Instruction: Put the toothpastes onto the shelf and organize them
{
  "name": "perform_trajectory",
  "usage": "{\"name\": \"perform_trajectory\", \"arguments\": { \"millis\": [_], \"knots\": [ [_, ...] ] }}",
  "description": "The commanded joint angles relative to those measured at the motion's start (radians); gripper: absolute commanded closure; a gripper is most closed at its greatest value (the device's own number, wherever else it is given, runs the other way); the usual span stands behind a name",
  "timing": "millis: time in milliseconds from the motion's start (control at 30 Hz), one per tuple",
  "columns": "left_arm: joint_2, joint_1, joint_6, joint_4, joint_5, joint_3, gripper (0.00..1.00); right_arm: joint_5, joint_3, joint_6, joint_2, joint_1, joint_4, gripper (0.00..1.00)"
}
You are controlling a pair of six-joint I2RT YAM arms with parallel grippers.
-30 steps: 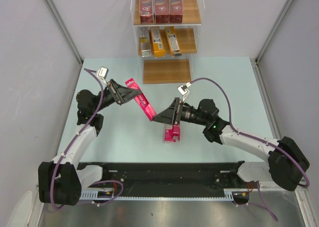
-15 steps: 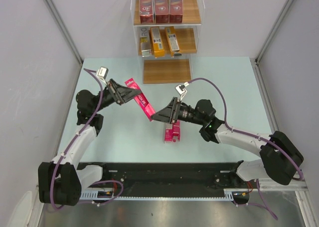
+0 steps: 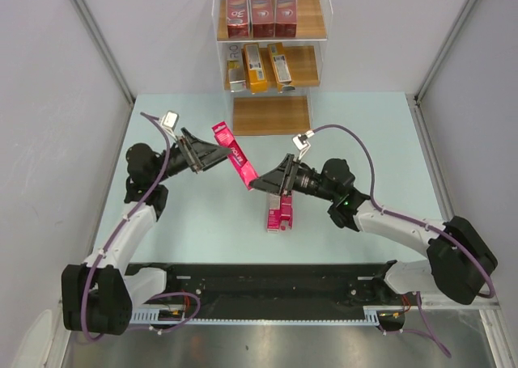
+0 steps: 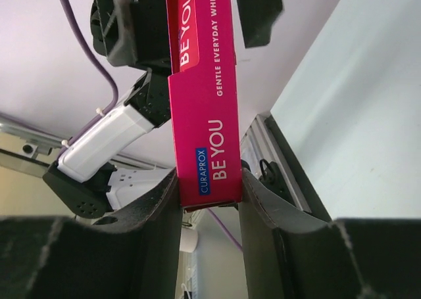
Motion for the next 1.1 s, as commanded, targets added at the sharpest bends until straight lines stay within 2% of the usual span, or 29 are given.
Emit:
{"name": "perform_trajectory", "arguments": {
  "millis": [0, 67, 167, 333, 567, 800, 1067],
  "knots": [
    [-0.039, 0.004, 0.262, -0.313, -0.031, 0.078, 0.00, 0.040, 0.009, -0.069, -0.090, -0.027, -0.046, 0.75],
    [-0.052, 0.002, 0.363, -0.527, -0.124, 0.117, 0.00, 0.055, 0.009, -0.086, -0.110, -0.045, -0.115, 0.76],
    [-0.076, 0.002, 0.547, -0.751, -0.290, 0.193, 0.00, 0.076, 0.009, -0.123, -0.147, -0.073, -0.212, 0.77],
    [-0.102, -0.015, 0.670, -0.959, -0.572, 0.258, 0.00, 0.096, 0.009, -0.178, -0.168, -0.094, -0.341, 0.78],
    [-0.095, -0.111, 0.762, -1.201, -1.084, 0.383, 0.00, 0.107, 0.009, -0.214, -0.119, -0.094, -0.360, 0.78],
    [-0.099, -0.167, 0.777, -1.280, -1.256, 0.417, 0.00, 0.096, 0.009, -0.198, -0.031, -0.100, -0.278, 0.79],
    [-0.125, -0.168, 0.813, -1.241, -1.191, 0.395, 0.00, 0.109, 0.101, -0.143, 0.169, -0.126, -0.208, 0.81]
  ]
}}
